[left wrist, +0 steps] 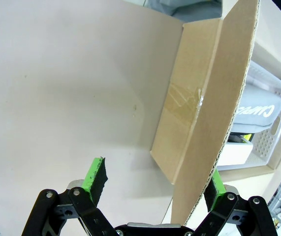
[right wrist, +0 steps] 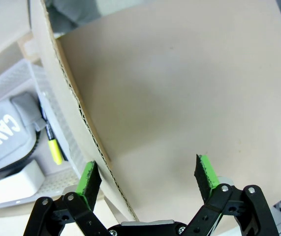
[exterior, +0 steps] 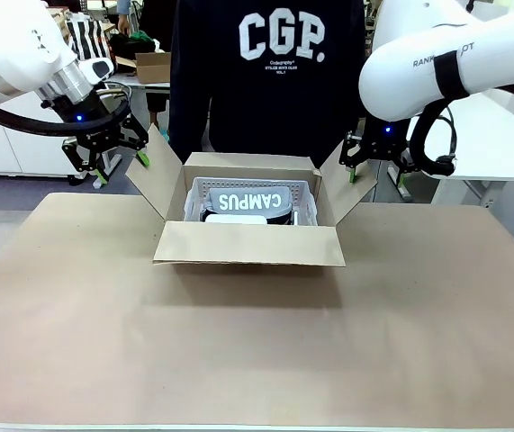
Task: Pack the gift set into the box.
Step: Lift both hands away from the flaps of the Package Box, then press and hold the closed box until the human finishes sealing it.
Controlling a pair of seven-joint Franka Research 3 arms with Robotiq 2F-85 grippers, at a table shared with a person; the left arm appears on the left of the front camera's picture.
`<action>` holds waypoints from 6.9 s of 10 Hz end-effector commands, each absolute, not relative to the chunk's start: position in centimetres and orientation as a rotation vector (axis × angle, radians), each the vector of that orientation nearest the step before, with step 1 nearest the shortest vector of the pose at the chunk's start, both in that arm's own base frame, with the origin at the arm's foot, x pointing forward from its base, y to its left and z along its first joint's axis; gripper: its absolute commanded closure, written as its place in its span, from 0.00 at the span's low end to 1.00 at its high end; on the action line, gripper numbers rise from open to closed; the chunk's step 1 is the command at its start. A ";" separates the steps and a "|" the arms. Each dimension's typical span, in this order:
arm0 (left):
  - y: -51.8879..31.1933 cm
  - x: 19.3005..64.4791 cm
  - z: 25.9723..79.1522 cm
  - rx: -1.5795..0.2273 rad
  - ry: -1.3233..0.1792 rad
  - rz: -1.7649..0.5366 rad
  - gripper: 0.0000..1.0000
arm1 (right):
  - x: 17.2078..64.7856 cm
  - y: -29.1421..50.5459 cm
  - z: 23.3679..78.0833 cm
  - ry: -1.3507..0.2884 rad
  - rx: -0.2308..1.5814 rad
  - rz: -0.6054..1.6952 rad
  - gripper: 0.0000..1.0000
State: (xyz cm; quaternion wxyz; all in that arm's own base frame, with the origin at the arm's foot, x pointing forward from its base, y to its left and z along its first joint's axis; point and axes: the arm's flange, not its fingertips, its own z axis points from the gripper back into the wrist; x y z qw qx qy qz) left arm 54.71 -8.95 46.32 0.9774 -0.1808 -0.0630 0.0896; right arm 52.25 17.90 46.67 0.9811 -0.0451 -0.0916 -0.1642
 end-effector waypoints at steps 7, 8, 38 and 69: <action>-7.7 52.9 48.8 -0.528 -0.068 0.077 0.00 | 50.8 16.1 48.9 -0.193 0.146 -0.226 0.00; -6.6 51.8 50.4 -0.627 -0.045 0.054 0.00 | 49.9 14.0 50.7 -0.182 0.304 -0.174 0.00; 1.7 50.2 49.0 -1.538 0.138 -0.247 0.00 | 46.5 1.1 51.4 -0.204 1.304 0.052 0.00; 1.7 50.2 49.0 -1.538 0.138 -0.247 0.00 | 46.5 1.1 51.4 -0.204 1.304 0.052 0.00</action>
